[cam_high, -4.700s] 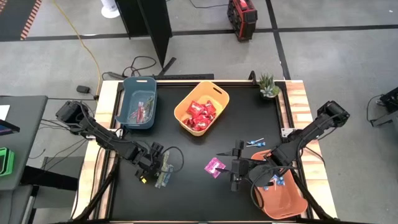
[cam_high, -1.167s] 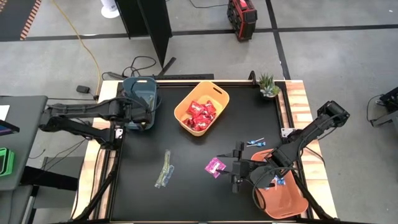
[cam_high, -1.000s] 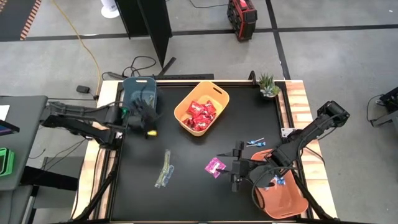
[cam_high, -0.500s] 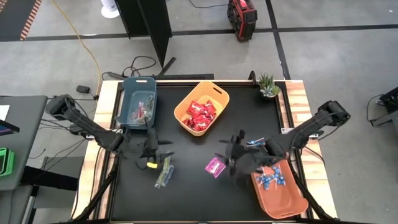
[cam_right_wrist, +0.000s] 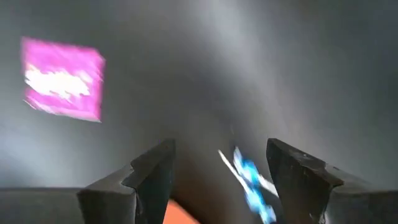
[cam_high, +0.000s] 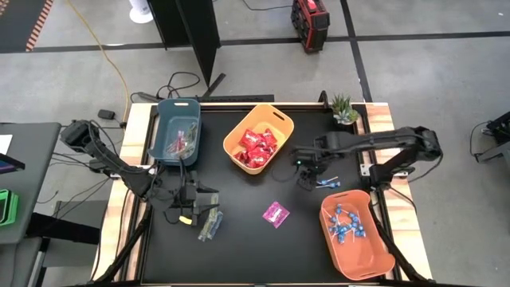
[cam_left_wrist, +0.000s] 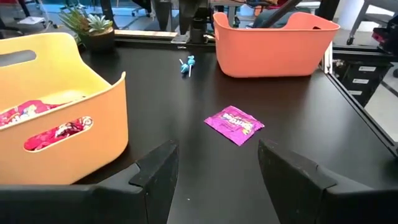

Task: Sort candy
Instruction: Put the blue lollipop into the orange bin

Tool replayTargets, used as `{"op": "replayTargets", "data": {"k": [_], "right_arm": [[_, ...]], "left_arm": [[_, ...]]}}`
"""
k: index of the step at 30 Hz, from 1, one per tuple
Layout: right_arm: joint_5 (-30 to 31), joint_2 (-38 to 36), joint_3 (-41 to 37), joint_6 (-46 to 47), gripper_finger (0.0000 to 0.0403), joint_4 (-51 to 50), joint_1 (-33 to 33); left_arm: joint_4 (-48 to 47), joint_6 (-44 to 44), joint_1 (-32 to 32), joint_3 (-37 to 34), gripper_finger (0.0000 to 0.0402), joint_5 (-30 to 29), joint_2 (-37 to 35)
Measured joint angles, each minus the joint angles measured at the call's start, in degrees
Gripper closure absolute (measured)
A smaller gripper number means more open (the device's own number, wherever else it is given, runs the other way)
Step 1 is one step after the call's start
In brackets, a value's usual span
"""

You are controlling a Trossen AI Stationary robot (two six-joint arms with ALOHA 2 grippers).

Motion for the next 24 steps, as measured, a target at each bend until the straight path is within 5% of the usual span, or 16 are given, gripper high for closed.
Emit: {"op": "replayTargets", "data": {"k": [11,24], "right_arm": [[-8.8,12.2,0.0,-6.7,0.0134,-5.6,-2.6],[-8.7,13.7,1.2,-9.5,0.0134,10.5,5.5]], "left_arm": [[-3.6,-2.7,0.0,0.0,0.0189,0.4,0.0],[-4.8,-2.8,-0.9,0.0,0.0189,0.5,0.0]]}}
